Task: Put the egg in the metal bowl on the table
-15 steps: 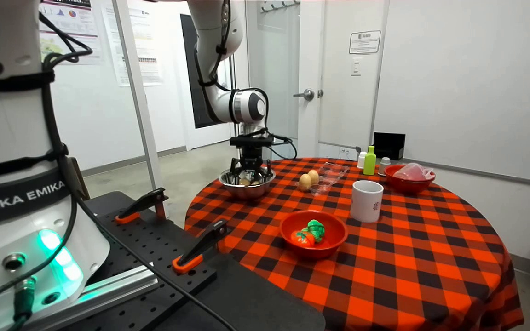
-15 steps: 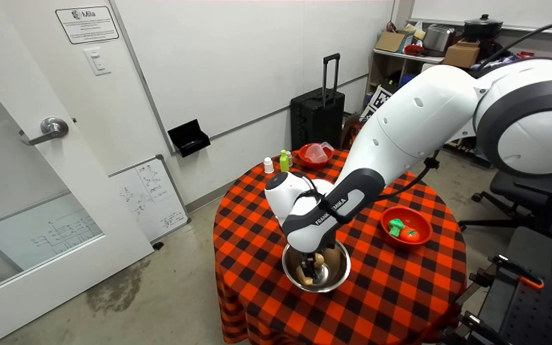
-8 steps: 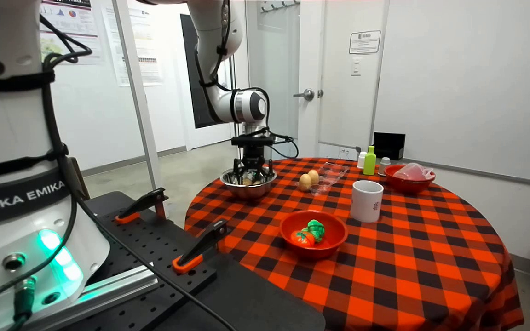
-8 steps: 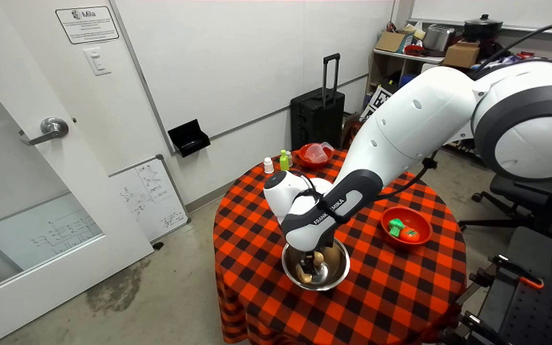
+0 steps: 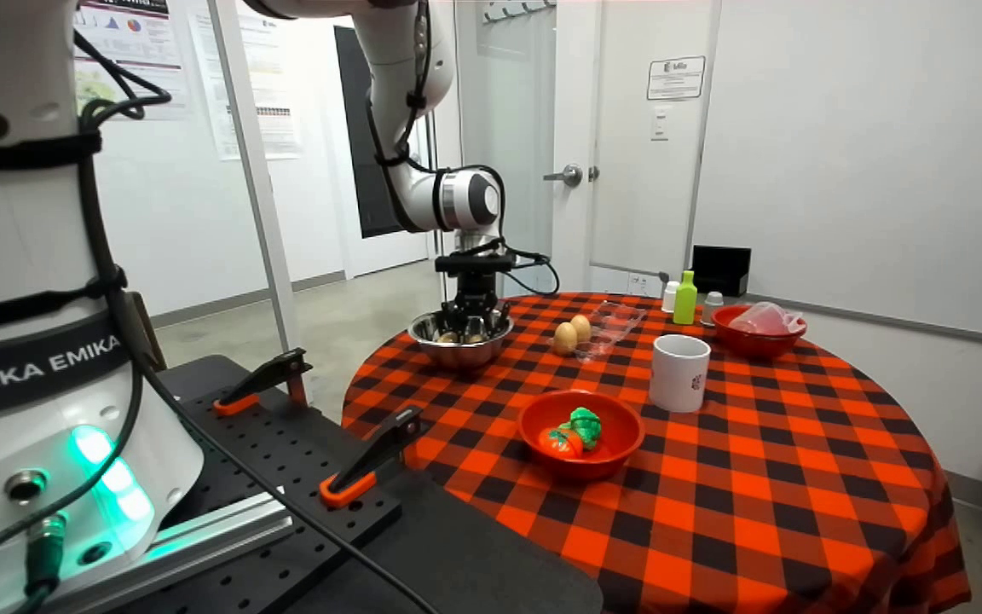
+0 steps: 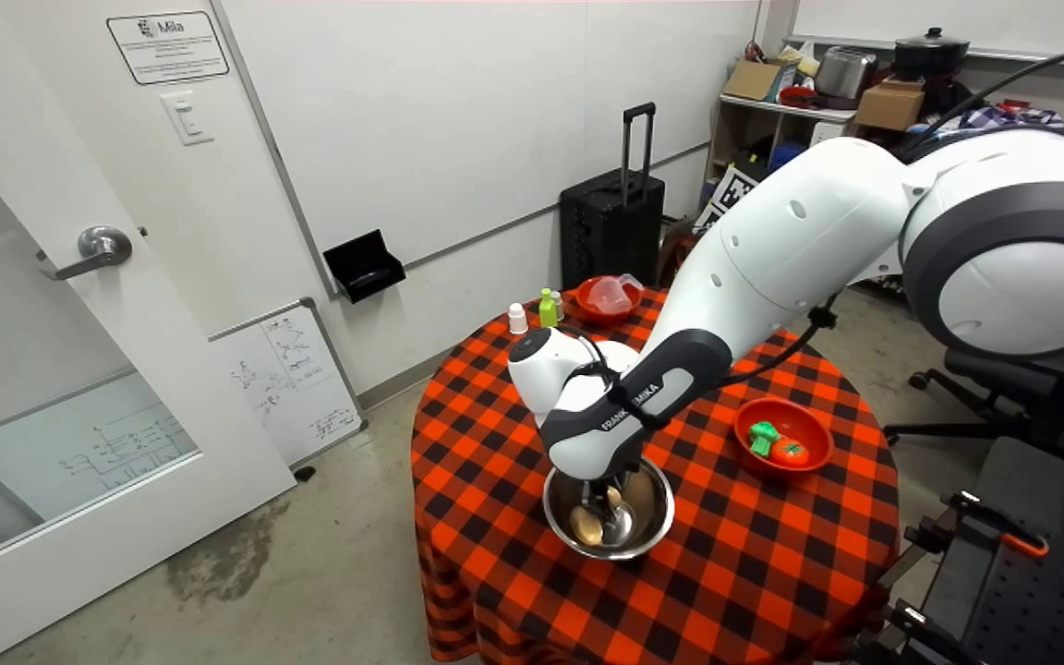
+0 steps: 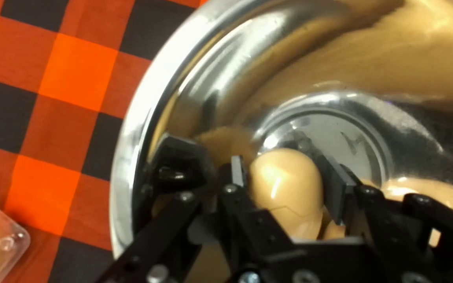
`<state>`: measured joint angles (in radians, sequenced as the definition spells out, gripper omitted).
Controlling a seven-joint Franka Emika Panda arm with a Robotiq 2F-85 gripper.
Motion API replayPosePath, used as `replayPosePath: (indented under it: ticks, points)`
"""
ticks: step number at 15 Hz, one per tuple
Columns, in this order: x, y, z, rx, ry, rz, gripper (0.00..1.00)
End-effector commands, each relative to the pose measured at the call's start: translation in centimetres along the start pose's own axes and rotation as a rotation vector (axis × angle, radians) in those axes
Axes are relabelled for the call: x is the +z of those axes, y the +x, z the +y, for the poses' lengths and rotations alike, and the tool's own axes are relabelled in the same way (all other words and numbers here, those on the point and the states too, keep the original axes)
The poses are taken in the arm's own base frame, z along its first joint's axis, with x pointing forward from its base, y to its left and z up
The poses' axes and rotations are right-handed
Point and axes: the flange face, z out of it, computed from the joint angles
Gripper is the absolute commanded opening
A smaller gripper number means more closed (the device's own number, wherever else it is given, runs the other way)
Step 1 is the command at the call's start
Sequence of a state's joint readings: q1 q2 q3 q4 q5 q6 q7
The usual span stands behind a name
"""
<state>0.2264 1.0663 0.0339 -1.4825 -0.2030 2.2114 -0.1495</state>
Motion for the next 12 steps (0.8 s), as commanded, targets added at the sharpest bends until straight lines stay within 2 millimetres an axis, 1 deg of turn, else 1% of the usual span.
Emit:
replayPosePath:
  ticks: [1, 3, 7, 12]
  points:
    - [0.0, 0.7, 0.1, 0.018, -0.034, -0.017, 0.23]
    - [-0.3, 0.5, 0.0, 0.019, -0.033, -0.011, 0.23]
    - [-2.1, -0.9, -1.4, -0.026, -0.019, 0.018, 0.23]
    - [-6.3, -4.4, -3.8, -0.040, -0.060, 0.056, 0.23]
